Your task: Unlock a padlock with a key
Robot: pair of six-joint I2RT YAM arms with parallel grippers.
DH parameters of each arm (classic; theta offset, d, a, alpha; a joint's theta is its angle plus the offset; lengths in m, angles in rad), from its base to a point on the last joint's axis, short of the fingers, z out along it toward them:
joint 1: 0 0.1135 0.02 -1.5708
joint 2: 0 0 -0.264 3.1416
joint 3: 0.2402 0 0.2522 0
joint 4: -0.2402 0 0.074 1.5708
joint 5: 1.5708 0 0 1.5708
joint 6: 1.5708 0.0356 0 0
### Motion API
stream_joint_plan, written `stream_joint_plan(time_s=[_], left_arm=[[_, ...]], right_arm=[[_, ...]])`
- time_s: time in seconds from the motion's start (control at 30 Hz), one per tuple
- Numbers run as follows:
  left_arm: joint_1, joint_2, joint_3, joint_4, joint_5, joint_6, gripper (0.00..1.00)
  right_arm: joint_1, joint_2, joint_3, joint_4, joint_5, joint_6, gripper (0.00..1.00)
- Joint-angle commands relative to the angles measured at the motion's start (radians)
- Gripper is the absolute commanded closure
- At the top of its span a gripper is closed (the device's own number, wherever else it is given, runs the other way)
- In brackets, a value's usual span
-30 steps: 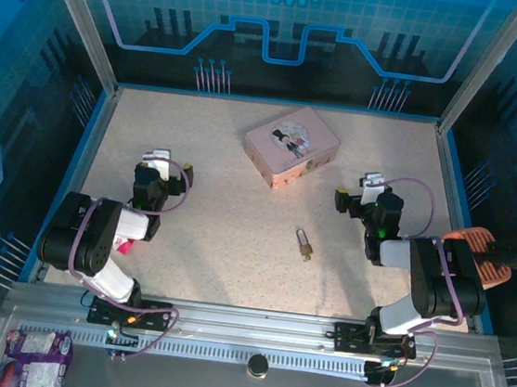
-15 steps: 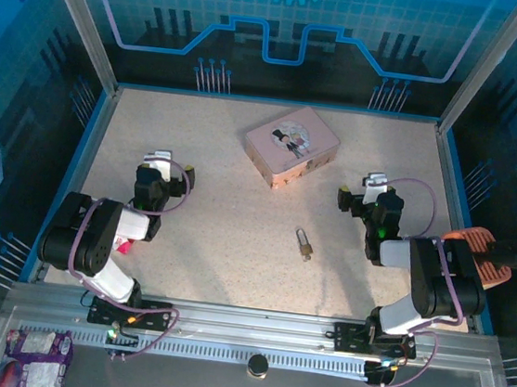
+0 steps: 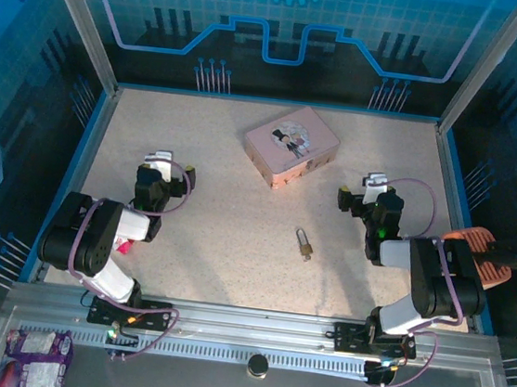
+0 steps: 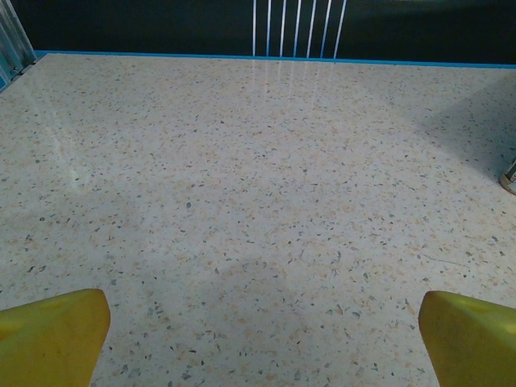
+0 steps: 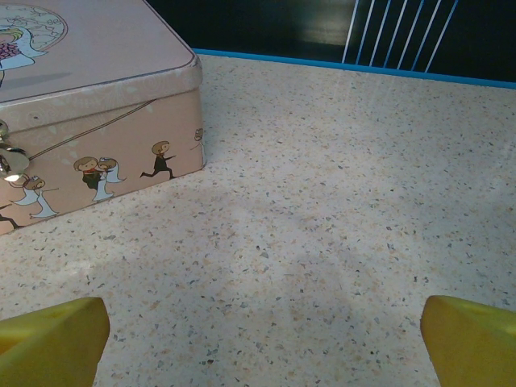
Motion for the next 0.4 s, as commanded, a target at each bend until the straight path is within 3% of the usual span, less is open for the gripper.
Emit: stream_joint_plan(time_s=[0.0, 0.37], left_arm=[[-0.005, -0.015, -0.007, 0.020, 0.018, 0.019, 0.01], [-0.005, -0.014, -0.007, 0.021, 0.018, 0.019, 0.01]], right_arm=[[0.003, 0.004, 0.001, 0.032, 0.020, 0.004, 0.01], [0.001, 0.004, -0.004, 0.044, 0.001, 0.000, 0.00]])
